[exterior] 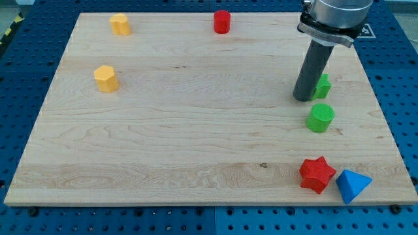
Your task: Separate the green blocks
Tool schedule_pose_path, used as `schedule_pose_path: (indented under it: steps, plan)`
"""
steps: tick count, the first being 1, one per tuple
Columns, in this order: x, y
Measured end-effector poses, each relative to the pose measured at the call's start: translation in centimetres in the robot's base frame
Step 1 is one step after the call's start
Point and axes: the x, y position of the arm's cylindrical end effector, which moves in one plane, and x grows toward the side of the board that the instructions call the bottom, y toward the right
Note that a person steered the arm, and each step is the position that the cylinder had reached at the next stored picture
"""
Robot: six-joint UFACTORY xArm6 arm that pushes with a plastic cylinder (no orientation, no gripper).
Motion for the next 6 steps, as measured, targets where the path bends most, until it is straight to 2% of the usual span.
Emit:
schedule_pose_path:
  steps: [3, 6]
  plan:
    - [-2.5, -1.2]
    - [-2.0, -0.2]
